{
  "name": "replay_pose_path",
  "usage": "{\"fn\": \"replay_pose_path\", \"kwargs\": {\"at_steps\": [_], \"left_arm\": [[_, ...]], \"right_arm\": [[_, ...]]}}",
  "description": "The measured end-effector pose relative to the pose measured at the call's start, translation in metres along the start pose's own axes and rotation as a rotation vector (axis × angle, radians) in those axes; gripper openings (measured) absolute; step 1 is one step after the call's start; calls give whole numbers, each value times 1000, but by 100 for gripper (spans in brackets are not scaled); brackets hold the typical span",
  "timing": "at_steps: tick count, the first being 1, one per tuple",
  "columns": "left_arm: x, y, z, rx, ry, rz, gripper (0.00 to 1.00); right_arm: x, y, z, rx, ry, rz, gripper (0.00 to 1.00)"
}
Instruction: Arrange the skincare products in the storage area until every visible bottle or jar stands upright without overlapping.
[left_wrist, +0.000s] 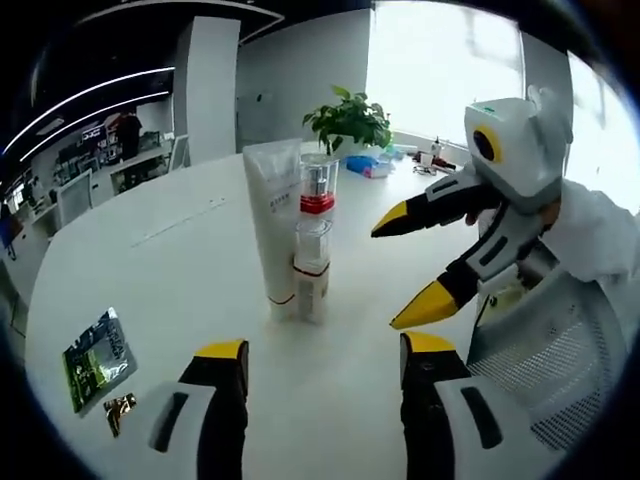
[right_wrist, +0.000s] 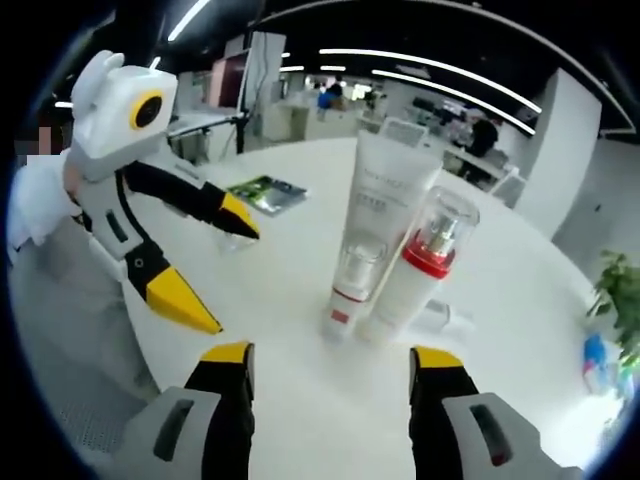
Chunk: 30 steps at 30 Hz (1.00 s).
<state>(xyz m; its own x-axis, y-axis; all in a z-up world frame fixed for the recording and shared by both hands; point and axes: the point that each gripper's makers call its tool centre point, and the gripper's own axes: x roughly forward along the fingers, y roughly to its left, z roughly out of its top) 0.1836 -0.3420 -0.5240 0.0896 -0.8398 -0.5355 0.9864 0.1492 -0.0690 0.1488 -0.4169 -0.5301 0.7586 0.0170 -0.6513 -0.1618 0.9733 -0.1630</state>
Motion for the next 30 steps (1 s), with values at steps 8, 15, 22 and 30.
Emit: {"fn": "replay_pose_path", "kwargs": {"at_steps": [8, 15, 22, 30], "left_arm": [[-5, 5, 2, -4, 4, 28, 61], [-7, -3, 1, 14, 6, 0, 67], [-9, -8, 7, 17, -23, -25, 75], [-20, 4, 7, 6, -30, 20, 84]], "right_arm": [[-4, -5, 0, -14, -2, 0, 64], [-5, -12, -2, -18, 1, 11, 67], [-9, -8, 0, 2, -22, 62, 76], [-10, -6, -2, -4, -16, 68, 92]]}}
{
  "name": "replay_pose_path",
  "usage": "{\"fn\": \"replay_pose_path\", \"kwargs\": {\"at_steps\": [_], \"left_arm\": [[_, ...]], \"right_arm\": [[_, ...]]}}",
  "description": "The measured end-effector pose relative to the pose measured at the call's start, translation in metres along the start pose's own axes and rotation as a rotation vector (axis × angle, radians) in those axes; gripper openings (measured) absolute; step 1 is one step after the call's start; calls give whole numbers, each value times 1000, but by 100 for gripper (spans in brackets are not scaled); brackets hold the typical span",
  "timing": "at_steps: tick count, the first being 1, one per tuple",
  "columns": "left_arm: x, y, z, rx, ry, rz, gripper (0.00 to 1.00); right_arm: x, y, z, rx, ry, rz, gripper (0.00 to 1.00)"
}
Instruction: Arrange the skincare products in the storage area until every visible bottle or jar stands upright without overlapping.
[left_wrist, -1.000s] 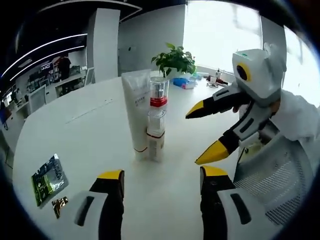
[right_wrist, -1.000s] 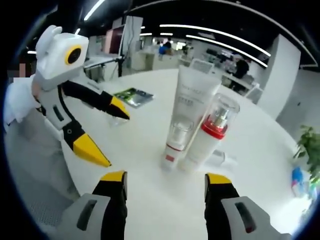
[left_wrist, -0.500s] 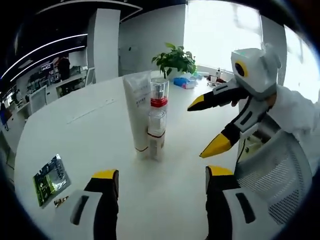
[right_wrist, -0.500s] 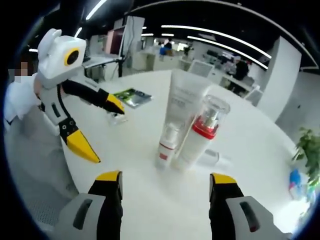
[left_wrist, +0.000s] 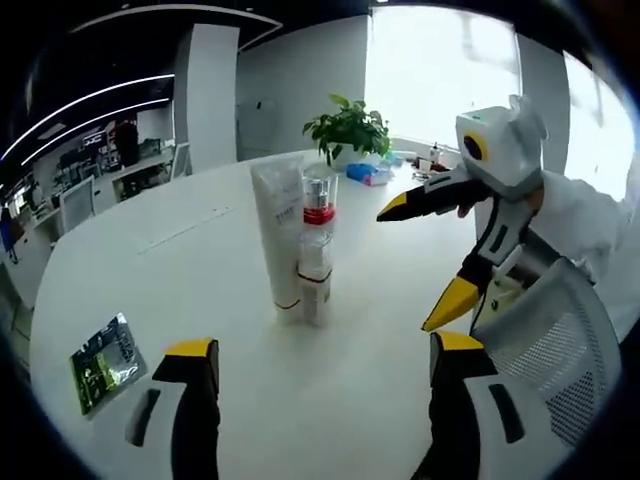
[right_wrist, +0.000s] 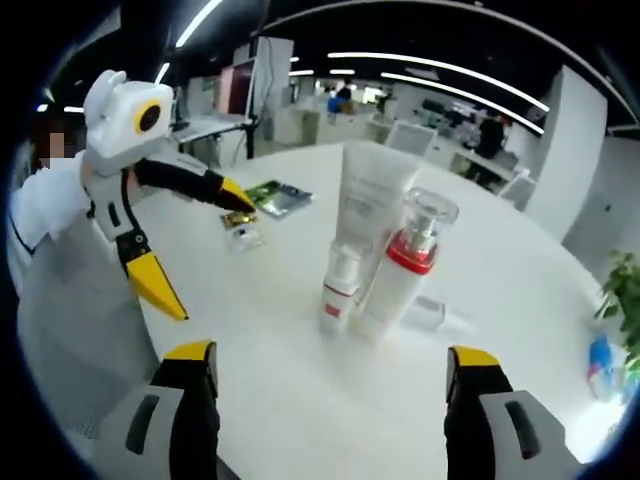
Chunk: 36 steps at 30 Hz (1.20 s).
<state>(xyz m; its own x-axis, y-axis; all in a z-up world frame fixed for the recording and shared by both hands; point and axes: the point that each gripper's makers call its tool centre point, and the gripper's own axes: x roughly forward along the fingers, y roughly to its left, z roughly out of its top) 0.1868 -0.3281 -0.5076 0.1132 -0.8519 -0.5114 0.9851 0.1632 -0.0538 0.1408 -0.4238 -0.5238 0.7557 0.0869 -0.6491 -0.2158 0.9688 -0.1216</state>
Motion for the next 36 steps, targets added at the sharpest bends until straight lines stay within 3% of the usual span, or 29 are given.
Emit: {"fn": "replay_pose_path", "kwargs": {"at_steps": [4, 8, 16, 36], "left_arm": [[-7, 8, -3, -6, 4, 29, 86], [-14, 15, -9, -15, 9, 58, 92], [-32, 35, -20, -57, 14, 124, 95], [-64, 62, -40, -116, 7, 169, 99]], "right_arm": [[1, 5, -1, 0, 5, 17, 92], [3, 8, -2, -1, 10, 25, 99], [-1, 12, 1, -3, 16, 26, 99], [-6, 16, 1, 37, 23, -16, 99]]}}
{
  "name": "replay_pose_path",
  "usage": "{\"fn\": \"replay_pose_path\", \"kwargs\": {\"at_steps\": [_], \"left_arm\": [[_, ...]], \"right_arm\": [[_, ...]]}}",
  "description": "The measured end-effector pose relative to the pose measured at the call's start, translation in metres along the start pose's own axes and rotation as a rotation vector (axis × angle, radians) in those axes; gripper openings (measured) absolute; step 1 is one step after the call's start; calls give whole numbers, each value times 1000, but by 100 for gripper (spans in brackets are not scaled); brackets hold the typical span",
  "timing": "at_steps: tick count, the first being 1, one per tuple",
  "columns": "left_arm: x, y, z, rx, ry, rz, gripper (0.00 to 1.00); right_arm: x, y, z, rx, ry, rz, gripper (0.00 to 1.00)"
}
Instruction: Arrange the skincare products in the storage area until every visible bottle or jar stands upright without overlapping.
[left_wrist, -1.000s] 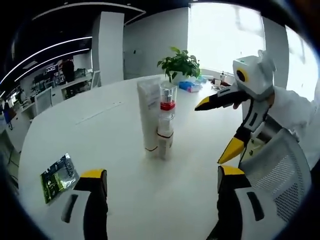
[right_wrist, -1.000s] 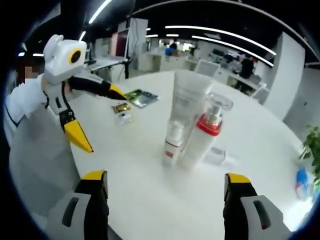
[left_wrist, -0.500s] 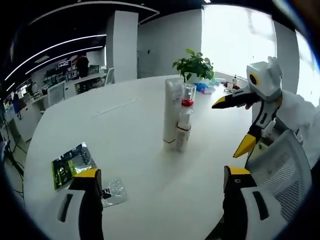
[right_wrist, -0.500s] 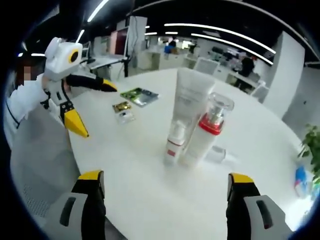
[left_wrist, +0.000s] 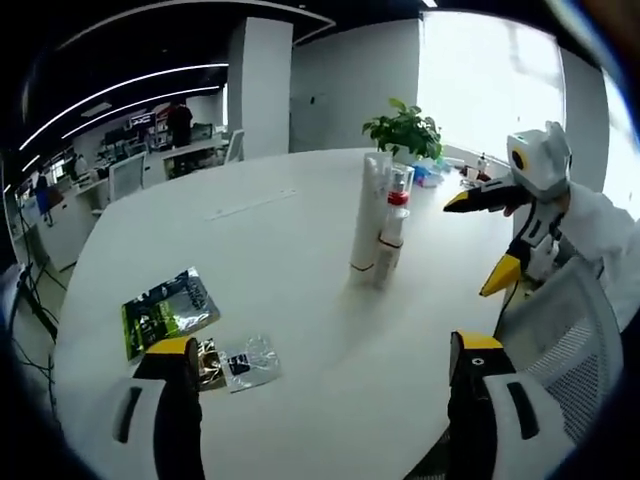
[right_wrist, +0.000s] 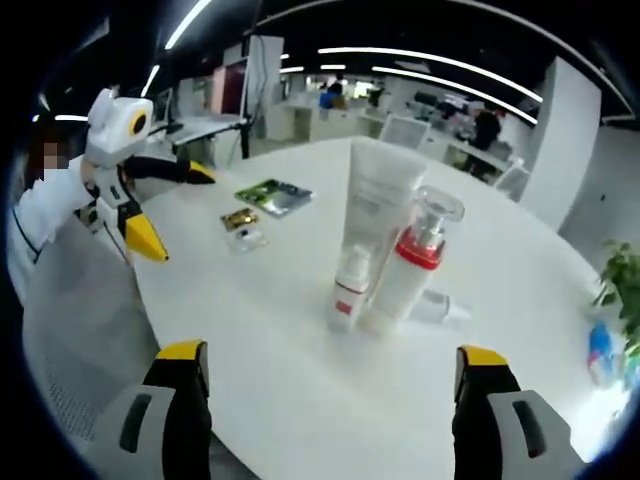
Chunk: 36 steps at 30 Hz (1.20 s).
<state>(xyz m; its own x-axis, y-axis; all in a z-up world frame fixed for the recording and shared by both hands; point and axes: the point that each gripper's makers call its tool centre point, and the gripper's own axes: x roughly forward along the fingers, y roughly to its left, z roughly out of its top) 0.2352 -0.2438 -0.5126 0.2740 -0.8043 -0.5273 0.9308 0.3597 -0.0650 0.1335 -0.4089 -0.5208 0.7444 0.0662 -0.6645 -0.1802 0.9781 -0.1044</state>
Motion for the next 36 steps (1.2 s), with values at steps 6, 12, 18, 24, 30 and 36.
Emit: {"fn": "replay_pose_path", "kwargs": {"at_steps": [6, 12, 18, 24, 30, 36], "left_arm": [[0, -3, -6, -34, -2, -7, 99], [1, -5, -3, -51, -46, -7, 99], [2, -9, -5, -45, -31, -10, 99], [1, -11, -3, -44, -59, -14, 99], [5, -12, -10, -39, -45, -19, 99], [9, -19, -17, -35, -25, -31, 99]], "right_arm": [[2, 3, -2, 1, 15, -4, 99], [2, 6, -2, -1, 14, 7, 100], [3, 4, -4, -12, 16, 13, 100], [2, 1, -4, -21, 8, 43, 99], [4, -14, -12, -63, 28, 47, 100], [6, -29, -16, -103, 49, 41, 100]]}}
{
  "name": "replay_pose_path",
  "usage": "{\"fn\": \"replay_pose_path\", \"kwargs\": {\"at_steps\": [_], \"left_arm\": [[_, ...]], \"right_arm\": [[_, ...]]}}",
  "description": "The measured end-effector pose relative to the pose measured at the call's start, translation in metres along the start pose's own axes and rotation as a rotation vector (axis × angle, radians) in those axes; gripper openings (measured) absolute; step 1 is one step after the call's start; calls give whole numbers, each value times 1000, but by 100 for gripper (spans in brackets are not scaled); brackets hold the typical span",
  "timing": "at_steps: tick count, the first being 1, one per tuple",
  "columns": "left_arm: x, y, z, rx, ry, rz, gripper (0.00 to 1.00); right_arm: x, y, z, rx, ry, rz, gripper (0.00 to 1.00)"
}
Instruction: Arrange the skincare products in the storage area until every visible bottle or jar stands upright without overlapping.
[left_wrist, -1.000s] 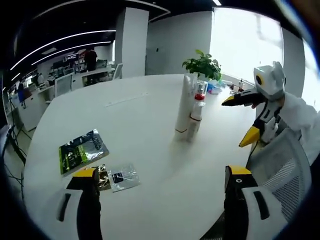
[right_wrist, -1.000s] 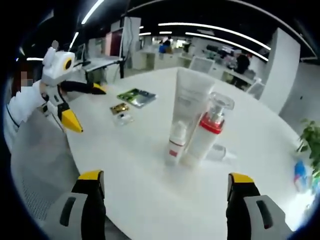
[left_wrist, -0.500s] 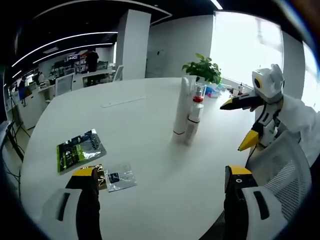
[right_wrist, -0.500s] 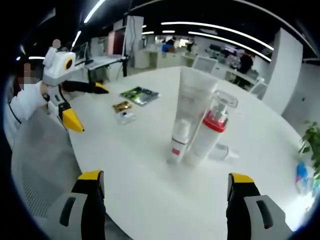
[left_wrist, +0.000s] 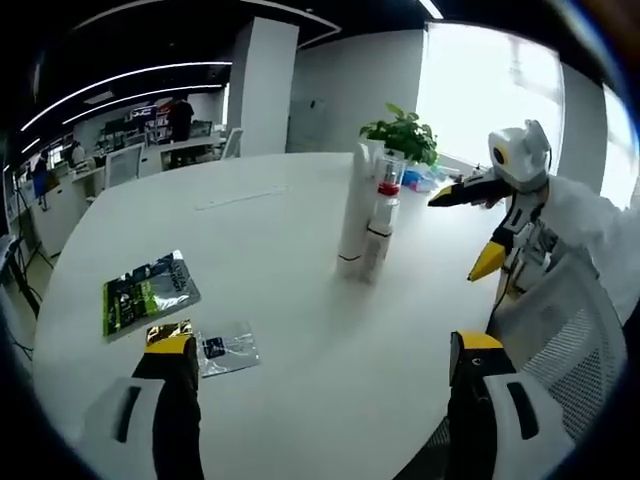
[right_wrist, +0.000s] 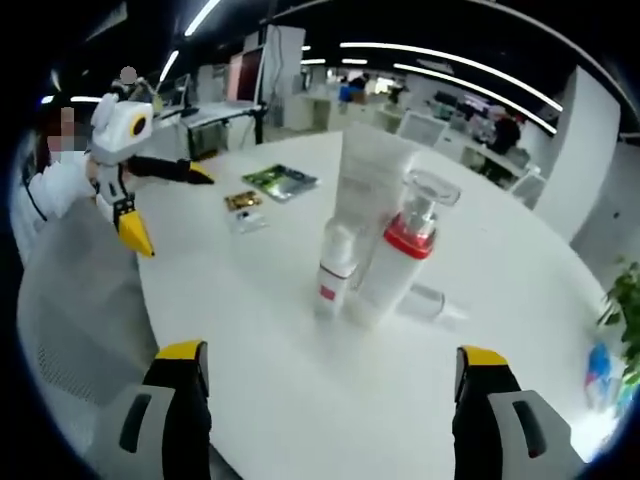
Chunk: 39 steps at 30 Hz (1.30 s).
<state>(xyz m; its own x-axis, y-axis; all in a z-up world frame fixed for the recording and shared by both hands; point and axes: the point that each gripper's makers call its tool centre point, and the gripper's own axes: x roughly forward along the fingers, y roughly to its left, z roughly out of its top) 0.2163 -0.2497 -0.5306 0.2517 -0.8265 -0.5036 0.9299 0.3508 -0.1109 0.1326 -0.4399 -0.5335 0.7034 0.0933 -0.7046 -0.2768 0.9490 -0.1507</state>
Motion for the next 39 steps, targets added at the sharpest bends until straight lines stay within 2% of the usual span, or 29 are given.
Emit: {"fn": "replay_pose_path", "kwargs": {"at_steps": [6, 13, 19, 24, 28, 31, 35, 39], "left_arm": [[-1, 5, -1, -2, 3, 20, 99], [-1, 6, -4, -14, 15, 21, 93], [-1, 8, -4, -12, 15, 29, 94], [-1, 8, -6, -10, 24, 30, 94], [0, 8, -6, -9, 24, 34, 95], [0, 8, -5, -6, 21, 34, 94], [0, 10, -8, -6, 31, 42, 94], [-1, 14, -8, -16, 29, 51, 94]], "right_arm": [[0, -20, -5, -19, 19, -6, 100], [5, -40, -9, -73, 60, -18, 100], [13, -58, -9, -124, 91, -7, 99], [16, -69, -6, -161, 98, -6, 93], [24, -80, -8, -241, 128, 13, 88], [26, -83, -11, -259, 146, 21, 84], [36, -96, -13, -267, 169, 35, 81], [41, -95, -15, -291, 196, 53, 79]]}}
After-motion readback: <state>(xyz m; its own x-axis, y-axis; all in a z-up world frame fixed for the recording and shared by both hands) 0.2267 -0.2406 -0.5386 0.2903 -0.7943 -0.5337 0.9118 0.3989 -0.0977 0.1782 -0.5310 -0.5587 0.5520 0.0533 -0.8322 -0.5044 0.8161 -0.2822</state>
